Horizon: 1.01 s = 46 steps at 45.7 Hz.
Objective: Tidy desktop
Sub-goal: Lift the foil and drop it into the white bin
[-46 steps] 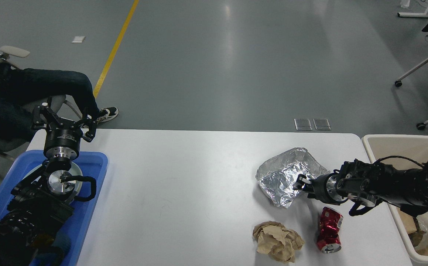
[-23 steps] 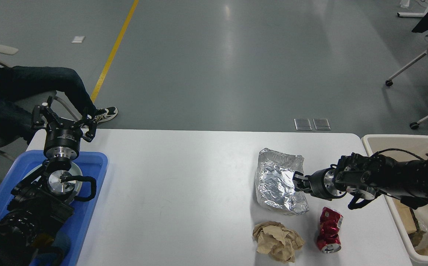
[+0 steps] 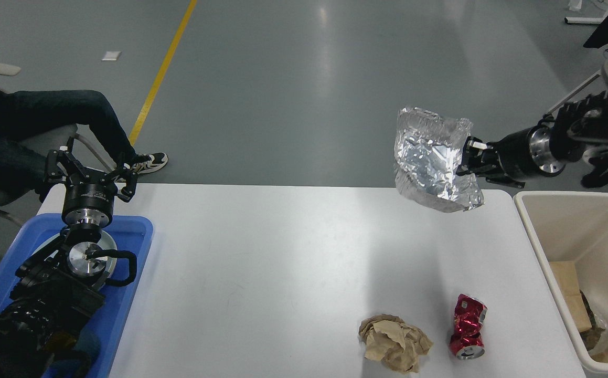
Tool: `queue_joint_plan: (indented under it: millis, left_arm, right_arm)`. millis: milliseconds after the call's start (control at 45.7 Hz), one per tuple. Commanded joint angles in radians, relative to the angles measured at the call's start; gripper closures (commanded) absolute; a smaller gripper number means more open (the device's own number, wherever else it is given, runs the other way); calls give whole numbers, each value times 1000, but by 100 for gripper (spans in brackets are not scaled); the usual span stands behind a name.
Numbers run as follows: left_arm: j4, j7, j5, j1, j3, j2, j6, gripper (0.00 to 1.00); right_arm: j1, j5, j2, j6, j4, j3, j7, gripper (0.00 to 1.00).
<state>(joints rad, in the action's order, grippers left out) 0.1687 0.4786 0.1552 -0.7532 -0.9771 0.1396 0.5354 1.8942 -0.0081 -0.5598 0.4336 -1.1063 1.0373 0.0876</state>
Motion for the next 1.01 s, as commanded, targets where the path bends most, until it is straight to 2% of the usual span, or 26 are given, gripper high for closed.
queue_joint_plan:
  millis: [0,88,263,372,525,547,591,613,635,766,985]
  left_arm:
    - [0,0,0,0,0,0,0,4]
    - [0,0,0,0,0,0,0,4]
    - [0,0,0,0,0,0,0,4]
    - [0,0,0,0,0,0,0,4]
    - [0,0,0,0,0,0,0,4]
    - [0,0,0,0,0,0,0,4]
    - [0,0,0,0,0,0,0,4]
    - [0,0,0,0,0,0,0,4]
    - [0,0,0,0,0,0,0,4]
    - [0,0,0,0,0,0,0,4]
    - [0,0,0,0,0,0,0,4]
  right_arm:
    - [29,0,-23,-22,42,50,0,100]
    - [-30,3,-34,-113,97,102,0,100]
    - [-318,10,-132,-346,221,92,0,100]
    - [-495,11,-166,-397,301,70,0,100]
    - [-707,10,-209,-400,397,-26,1,100]
    - [-748,7,-212,-400,423,-51,1,75]
    - [-800,7,-212,-401,462,-77,1,32]
    - [-823,10,-210,-404,480,-91,1,14]
    - [-843,7,-207,-409,497,-105,1,0]
    - [-922,7,-190,-412,525,-135,1,0]
    - [-926,5,-160,-412,516,-123,1,0]
